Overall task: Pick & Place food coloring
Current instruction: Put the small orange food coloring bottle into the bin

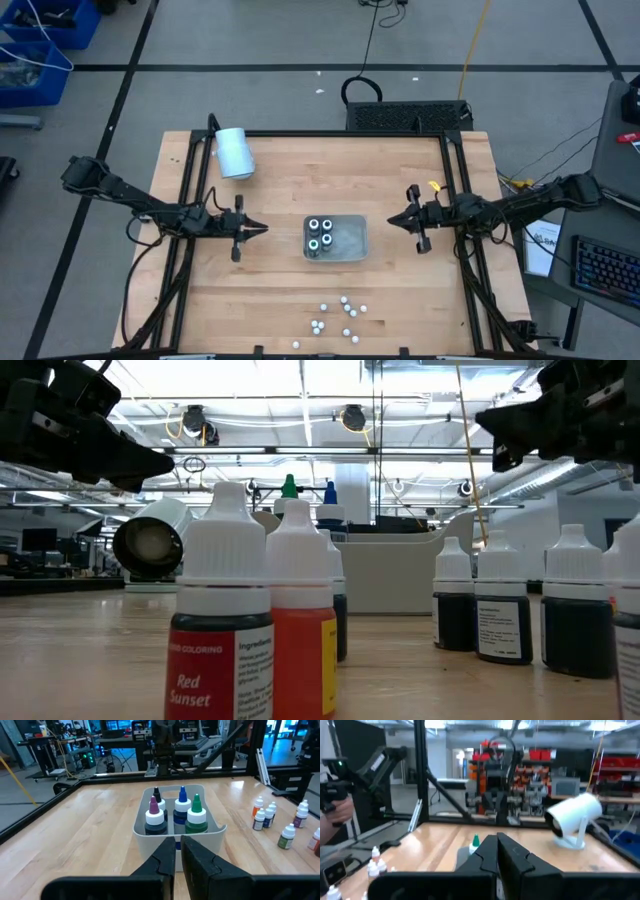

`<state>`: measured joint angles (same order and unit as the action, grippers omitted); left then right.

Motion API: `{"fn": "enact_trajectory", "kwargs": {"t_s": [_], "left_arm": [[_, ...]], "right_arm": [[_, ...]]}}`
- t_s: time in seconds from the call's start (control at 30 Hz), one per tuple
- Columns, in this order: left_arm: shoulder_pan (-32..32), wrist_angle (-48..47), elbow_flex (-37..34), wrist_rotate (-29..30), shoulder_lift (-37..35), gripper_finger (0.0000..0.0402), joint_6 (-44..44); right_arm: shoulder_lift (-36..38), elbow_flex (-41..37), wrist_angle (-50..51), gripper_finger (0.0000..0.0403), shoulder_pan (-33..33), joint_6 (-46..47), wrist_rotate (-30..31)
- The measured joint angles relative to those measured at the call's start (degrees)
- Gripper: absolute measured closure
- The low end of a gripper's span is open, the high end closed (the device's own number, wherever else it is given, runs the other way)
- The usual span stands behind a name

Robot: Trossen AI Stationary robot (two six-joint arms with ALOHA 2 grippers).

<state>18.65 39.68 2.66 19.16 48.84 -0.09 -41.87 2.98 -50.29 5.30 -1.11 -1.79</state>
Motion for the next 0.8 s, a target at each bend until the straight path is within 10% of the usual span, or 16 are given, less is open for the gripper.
{"fn": "enact_trajectory", "kwargs": {"t_s": [0.8], "left_arm": [[0.2, -10.6, 2.0, 6.1, 0.3, 0.0364, -5.3]], "right_arm": [[20.9, -0.2, 20.1, 0.0403, 0.0, 0.1, 0.2]]}}
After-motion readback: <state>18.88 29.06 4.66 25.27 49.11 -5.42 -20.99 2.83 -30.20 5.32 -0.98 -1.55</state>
